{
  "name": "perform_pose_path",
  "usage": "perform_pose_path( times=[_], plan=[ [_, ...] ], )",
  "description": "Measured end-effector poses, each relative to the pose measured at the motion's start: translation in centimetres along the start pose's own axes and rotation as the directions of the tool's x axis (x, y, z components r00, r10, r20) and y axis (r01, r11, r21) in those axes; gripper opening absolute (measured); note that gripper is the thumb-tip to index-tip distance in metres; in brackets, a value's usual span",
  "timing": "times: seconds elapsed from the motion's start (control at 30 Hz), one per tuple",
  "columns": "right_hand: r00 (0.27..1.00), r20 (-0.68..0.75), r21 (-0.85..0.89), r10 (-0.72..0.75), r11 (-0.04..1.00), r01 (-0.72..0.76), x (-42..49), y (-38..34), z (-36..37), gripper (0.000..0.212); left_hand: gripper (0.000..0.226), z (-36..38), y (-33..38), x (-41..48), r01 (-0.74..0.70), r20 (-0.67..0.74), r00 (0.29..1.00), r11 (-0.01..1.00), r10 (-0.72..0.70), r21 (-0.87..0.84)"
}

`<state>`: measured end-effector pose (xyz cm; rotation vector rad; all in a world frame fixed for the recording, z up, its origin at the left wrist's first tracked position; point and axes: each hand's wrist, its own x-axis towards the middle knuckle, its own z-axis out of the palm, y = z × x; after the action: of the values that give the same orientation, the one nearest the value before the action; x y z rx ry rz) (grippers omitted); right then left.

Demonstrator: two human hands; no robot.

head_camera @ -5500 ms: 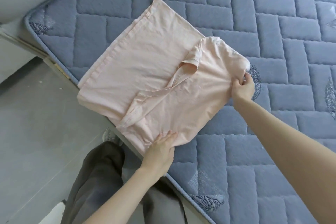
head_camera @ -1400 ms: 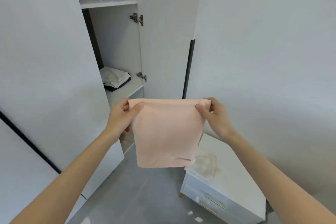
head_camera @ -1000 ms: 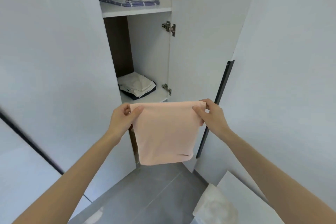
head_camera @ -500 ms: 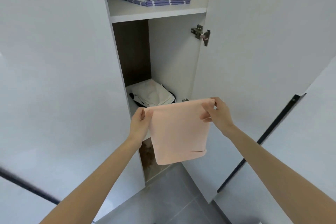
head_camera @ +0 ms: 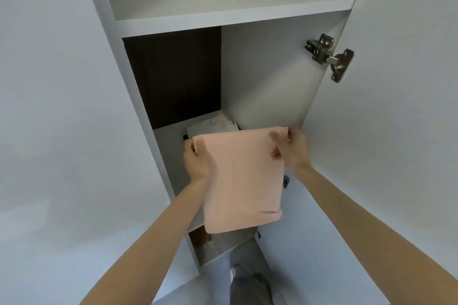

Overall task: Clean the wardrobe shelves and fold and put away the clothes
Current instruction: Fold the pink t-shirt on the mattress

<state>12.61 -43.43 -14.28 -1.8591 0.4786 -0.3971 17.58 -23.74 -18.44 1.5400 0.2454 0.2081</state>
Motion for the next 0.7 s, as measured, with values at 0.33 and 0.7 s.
perform_pose_path(
  times=[0.33,0.7],
  plan=[
    [0.989,0.119,0.012,0.092,0.996,-0.094,20.9,1.0,12.9,0.026,0.037,6.6,-4.1,17.4,0.319,-0.228,0.929,0.943,-0.291,0.097],
    [0.852,0.422,-0.619,0.309,0.785,0.023,21.7,10.7,15.6,0.069,0.06,5.1,-12.1,17.6,0.414,0.044,0.883,0.819,-0.467,0.398]
  ],
)
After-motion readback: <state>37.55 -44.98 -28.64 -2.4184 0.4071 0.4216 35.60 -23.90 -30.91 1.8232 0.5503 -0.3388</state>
